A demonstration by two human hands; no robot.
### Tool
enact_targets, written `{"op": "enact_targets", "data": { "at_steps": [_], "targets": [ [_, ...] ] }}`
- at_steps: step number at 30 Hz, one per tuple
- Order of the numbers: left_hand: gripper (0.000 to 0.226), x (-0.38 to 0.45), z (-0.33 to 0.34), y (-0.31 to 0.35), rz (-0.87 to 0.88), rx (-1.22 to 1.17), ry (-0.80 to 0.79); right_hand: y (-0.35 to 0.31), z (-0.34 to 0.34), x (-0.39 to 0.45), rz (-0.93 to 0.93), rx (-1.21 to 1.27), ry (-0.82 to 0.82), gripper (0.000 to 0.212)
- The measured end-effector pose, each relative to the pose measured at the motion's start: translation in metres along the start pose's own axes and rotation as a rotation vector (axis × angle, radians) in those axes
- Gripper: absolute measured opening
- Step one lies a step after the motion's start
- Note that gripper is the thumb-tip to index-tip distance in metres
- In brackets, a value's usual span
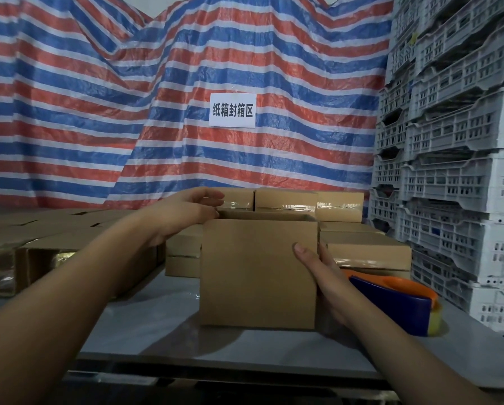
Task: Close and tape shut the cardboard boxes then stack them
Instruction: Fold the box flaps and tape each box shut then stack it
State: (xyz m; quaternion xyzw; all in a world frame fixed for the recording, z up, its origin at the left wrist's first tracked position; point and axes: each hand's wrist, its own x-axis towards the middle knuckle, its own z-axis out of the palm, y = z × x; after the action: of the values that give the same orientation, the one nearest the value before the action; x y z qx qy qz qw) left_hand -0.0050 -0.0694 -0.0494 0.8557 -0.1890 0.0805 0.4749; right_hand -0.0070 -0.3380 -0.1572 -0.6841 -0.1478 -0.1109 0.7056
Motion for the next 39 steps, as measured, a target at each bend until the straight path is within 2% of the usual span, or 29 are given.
{"op": "enact_targets", "data": {
  "at_steps": [2, 6, 8, 11, 14, 16, 20, 24, 28, 31, 34, 38, 39],
  "targets": [
    [0.041, -0.001, 0.002, -0.003, -0.003, -0.013, 0.037, 0.001, -0.001, 0.001, 0.007, -0.002, 0.0, 0.11],
    [0.017, -0.001, 0.013, -0.009, -0.089, -0.021, 0.29, 0.003, -0.003, 0.003, 0.034, -0.001, -0.001, 0.112],
    [0.017, -0.001, 0.018, -0.011, -0.135, -0.043, 0.347, 0.003, -0.002, 0.002, 0.034, -0.015, 0.007, 0.111],
    [0.019, -0.004, 0.02, -0.01, -0.139, -0.088, 0.322, 0.001, -0.001, 0.001, 0.047, -0.02, 0.018, 0.111],
    [0.02, -0.011, 0.018, -0.008, -0.094, -0.143, 0.175, -0.001, 0.0, -0.002, 0.042, -0.024, 0.018, 0.115],
    [0.022, -0.014, 0.021, -0.009, -0.069, -0.133, 0.134, 0.0, -0.001, 0.0, 0.053, -0.029, 0.027, 0.12],
    [0.04, -0.015, 0.035, -0.015, -0.075, -0.092, 0.198, 0.0, 0.001, 0.001, 0.062, -0.037, 0.046, 0.119],
    [0.056, -0.022, 0.053, -0.032, 0.051, -0.099, 0.256, -0.001, 0.001, 0.001, 0.052, -0.041, 0.049, 0.112],
    [0.048, -0.03, 0.078, -0.05, 0.123, -0.231, 0.365, -0.001, 0.001, 0.0, 0.034, -0.063, 0.03, 0.103],
    [0.047, -0.028, 0.089, -0.058, 0.18, -0.258, 0.439, -0.003, 0.003, -0.003, 0.015, -0.08, 0.034, 0.109],
    [0.045, -0.025, 0.09, -0.063, 0.223, -0.285, 0.463, -0.003, 0.003, -0.004, -0.11, -0.169, 0.082, 0.106],
    [0.047, -0.026, 0.09, -0.067, 0.26, -0.269, 0.472, -0.015, 0.004, -0.003, -0.303, -0.249, 0.135, 0.077],
    [0.047, -0.027, 0.09, -0.067, 0.272, -0.275, 0.471, -0.017, 0.005, -0.003, -0.325, -0.258, 0.134, 0.077]
  ]
}}
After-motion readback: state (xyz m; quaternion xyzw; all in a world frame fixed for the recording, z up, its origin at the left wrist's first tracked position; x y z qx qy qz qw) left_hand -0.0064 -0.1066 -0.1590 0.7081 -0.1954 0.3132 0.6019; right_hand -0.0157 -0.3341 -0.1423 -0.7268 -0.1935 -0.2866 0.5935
